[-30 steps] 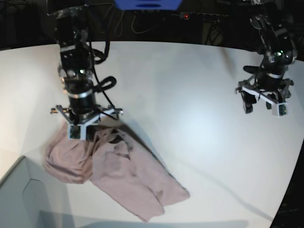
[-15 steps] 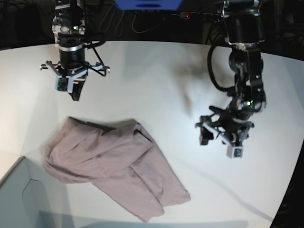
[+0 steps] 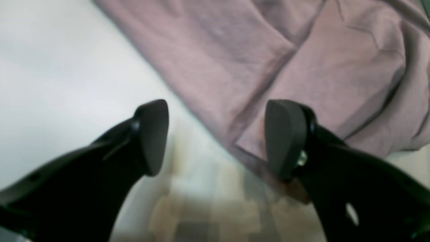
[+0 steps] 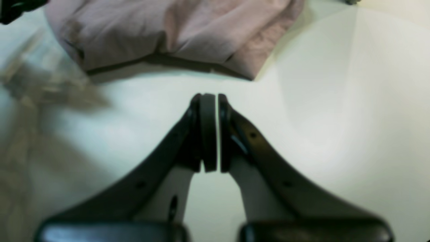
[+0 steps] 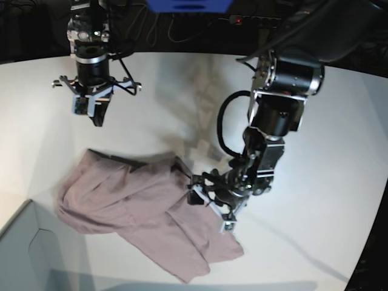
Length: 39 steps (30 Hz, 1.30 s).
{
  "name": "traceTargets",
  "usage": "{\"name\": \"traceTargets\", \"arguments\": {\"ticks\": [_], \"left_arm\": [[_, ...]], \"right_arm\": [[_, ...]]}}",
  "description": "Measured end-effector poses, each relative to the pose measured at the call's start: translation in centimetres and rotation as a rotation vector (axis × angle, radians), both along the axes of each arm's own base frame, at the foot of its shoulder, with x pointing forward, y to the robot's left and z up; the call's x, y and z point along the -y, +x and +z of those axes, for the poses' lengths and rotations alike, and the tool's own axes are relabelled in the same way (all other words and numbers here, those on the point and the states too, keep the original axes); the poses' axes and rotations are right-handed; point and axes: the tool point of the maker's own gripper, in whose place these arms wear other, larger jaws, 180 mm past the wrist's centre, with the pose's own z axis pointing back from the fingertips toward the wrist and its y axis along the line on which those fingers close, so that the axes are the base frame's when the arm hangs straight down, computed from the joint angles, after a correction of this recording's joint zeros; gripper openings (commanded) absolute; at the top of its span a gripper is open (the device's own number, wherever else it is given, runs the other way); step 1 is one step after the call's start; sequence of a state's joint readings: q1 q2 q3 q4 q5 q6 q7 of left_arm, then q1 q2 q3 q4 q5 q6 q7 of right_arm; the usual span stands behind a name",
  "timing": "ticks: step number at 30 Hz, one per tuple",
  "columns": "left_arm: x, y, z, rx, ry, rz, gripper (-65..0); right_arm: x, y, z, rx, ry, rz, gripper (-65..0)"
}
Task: Layout the t-shirt on the table in an organized manner, then fold the t-shirt properly
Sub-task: 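Lower the left gripper and pull the t-shirt edge outward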
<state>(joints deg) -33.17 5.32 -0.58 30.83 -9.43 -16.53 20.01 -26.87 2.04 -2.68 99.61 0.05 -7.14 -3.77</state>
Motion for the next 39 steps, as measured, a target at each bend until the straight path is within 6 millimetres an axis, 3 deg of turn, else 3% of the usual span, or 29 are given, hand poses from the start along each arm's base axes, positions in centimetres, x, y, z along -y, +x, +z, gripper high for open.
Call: {"name": "traceTargets", "arguments": {"ticks": [5, 16, 19, 22, 23, 29, 33, 36, 39], "left_arm": [[1.6, -1.9, -2.6, -0.029, -0.006, -0.019, -21.6], [2.8, -2.4, -3.3, 0.054, 0.019, -0.062, -24.0], [4.1, -3.0, -3.4, 0.06, 0.04, -0.115, -39.3], [5.6, -3.9, -3.7, 0.05, 0.056, -0.167, -61.0], [6.0, -4.1, -3.8, 0.048, 0.054, -0.175, -65.0], [4.7, -3.4, -4.1, 0.052, 0.104, -0.104, -64.9], [4.4, -4.0, -4.4, 0.071, 0.087, -0.069, -64.9], [4.8, -5.2, -4.5, 0.087, 0.071, -0.059, -64.9], [5.6, -7.9, -4.7, 0.071, 0.045, -0.072, -64.9]], "right_arm": [[0.1, -0.6, -0.4, -0.017, -0.003, 0.001, -65.0], [0.1, -1.4, -0.8, -0.036, -0.003, 0.001, -65.0], [0.1, -1.6, -0.9, -0.042, -0.003, 0.001, -65.0], [0.1, -2.1, -1.3, -0.056, -0.003, 0.001, -65.0], [0.2, -2.2, -1.3, -0.058, -0.004, 0.0, -65.0], [2.0, -2.3, -1.2, -0.057, -0.028, -0.042, -65.0], [2.8, -2.4, -1.1, -0.057, -0.037, -0.059, -65.0], [3.7, -2.6, -1.1, -0.058, -0.05, -0.079, -65.0], [4.4, -2.5, -0.9, -0.052, -0.058, -0.094, -65.0]]}}
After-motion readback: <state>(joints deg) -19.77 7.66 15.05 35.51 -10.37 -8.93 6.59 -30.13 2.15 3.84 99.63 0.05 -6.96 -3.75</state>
